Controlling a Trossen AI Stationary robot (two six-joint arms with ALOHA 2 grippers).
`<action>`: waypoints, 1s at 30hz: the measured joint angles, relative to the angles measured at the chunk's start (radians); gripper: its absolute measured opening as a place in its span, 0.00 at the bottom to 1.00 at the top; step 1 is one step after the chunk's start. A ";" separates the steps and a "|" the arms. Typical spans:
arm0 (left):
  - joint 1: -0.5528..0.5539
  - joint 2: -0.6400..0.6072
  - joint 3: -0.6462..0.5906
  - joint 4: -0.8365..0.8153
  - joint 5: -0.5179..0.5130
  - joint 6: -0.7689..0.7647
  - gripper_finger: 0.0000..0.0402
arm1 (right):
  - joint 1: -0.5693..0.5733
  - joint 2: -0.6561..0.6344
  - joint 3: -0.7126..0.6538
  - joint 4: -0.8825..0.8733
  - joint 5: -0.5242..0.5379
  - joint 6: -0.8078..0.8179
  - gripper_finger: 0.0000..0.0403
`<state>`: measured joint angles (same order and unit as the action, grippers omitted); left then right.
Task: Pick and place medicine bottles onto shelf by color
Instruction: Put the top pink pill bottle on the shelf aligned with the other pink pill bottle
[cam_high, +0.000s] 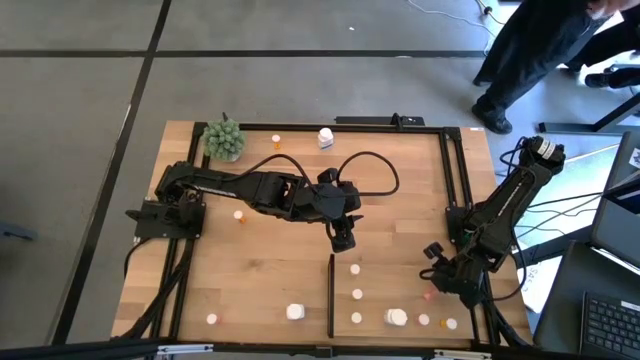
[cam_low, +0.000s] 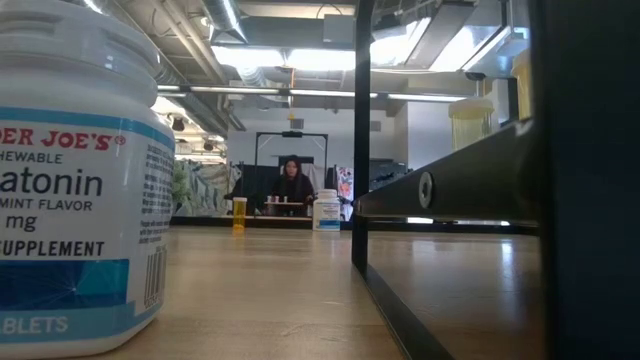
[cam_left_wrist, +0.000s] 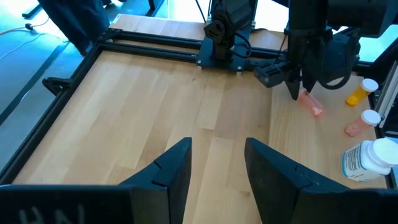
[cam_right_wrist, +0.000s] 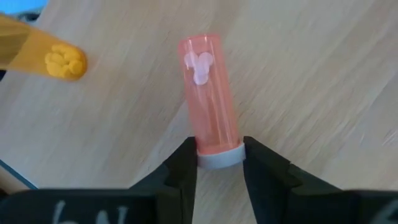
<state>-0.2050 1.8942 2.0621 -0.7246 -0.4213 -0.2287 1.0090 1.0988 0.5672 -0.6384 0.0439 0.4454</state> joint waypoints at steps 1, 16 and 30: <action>0.000 0.000 0.000 0.000 0.000 0.000 0.35 | -0.002 0.000 0.000 0.000 -0.001 0.018 0.28; 0.000 0.000 0.000 0.000 0.000 0.003 0.35 | -0.104 0.001 0.158 -0.296 -0.069 0.205 0.28; 0.000 0.000 0.000 -0.001 0.000 0.003 0.35 | -0.302 0.076 0.365 -0.659 -0.213 0.205 0.28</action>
<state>-0.2050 1.8942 2.0617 -0.7254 -0.4213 -0.2253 0.7067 1.1748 0.9325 -1.2970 -0.1694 0.6506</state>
